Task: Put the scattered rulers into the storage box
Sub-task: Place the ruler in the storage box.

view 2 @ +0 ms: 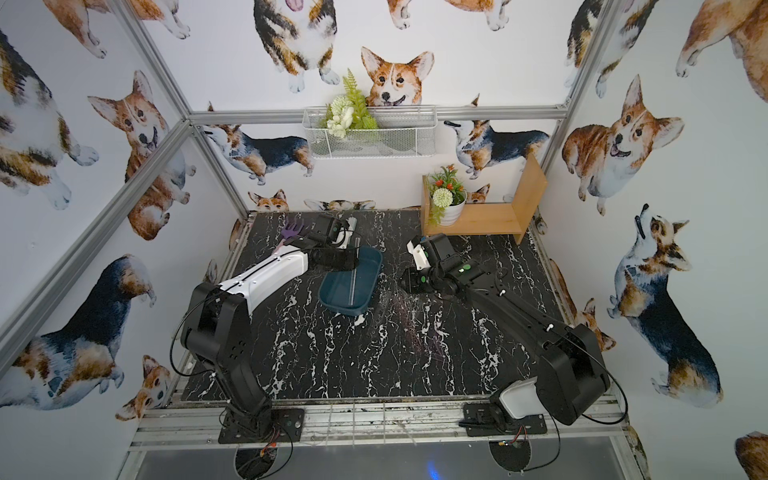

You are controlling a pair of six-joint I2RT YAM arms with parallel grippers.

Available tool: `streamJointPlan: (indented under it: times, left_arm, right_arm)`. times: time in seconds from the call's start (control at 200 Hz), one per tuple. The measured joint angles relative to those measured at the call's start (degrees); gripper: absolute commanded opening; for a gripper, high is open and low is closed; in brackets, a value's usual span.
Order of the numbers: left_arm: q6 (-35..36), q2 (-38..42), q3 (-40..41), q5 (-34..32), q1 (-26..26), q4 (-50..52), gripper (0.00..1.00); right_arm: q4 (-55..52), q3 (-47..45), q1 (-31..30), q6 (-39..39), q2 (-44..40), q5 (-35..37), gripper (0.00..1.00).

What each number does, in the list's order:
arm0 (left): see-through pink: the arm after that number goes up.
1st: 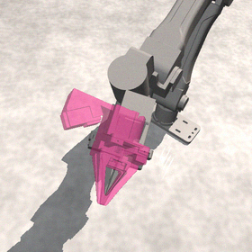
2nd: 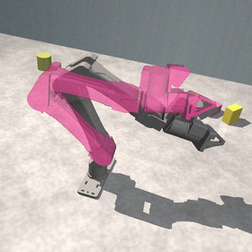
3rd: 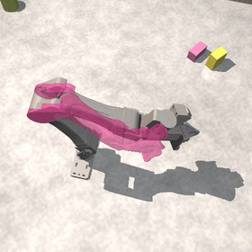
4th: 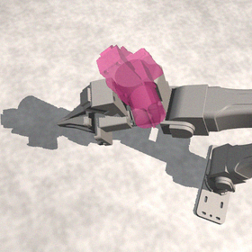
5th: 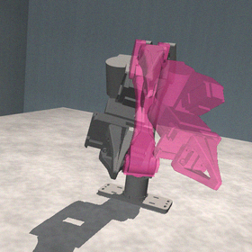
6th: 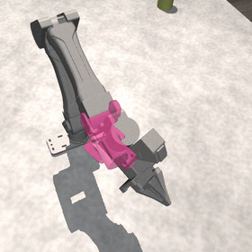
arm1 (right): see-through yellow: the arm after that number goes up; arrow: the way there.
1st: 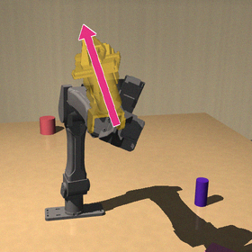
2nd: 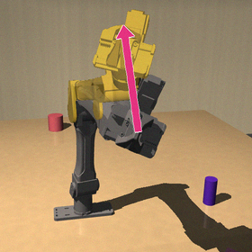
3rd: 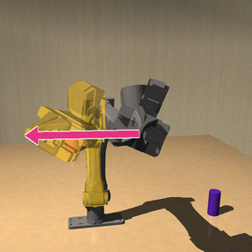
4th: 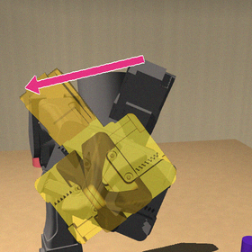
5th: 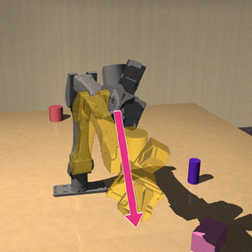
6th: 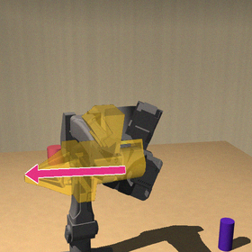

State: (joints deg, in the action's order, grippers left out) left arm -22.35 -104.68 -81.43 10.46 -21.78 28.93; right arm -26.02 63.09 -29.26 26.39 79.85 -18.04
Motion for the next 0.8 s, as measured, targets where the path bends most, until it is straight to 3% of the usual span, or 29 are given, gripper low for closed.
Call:
streamJointPlan:
  times: [0.801]
  left_arm:
    - [-2.51, -6.73, 1.6, -4.39, 2.8, 2.03, 0.0]
  right_arm:
    - [-0.11, -1.73, 0.0, -0.07, -1.68, 2.97, 0.32]
